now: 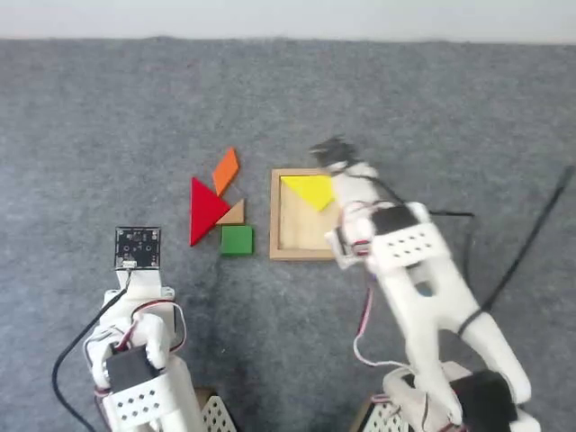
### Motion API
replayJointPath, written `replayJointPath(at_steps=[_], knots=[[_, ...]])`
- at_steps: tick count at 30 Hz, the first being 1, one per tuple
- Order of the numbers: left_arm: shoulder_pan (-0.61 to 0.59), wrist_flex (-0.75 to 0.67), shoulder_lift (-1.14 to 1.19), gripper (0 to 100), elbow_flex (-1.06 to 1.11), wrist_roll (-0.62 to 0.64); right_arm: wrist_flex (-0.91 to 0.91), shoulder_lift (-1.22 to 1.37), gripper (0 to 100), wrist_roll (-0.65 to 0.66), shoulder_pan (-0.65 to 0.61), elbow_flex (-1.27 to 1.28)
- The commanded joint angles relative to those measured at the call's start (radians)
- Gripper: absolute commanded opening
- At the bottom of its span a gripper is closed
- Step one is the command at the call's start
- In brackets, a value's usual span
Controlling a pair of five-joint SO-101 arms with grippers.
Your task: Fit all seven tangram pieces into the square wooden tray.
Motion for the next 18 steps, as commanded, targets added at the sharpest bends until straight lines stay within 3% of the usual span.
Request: replayJointPath(at_steps=[1,5,10,13,18], knots=[[-0.003,-0.077,-0.02,2,-0.051,-0.057,-0.099,-0.041,14.5,-0.071,0.101,0.026],[0.005,-0.163,-0.018,9,-0.177,-0.19,-0.147,0.038,16.5,-0.11,0.119,0.037],[0.101,-0.206,0.037,16,-0.323,-0.009,-0.142,0.059,10.1,-0.12,0.136,0.032],[0.229,-0.175,0.222,16,-0.423,0.002,-0.134,0.013,7.2,-0.12,0.162,0.038],[0.4,-0.178,0.746,22,-0.642,0.006,-0.143,-0.07,7.0,-0.121,0.189,0.097]])
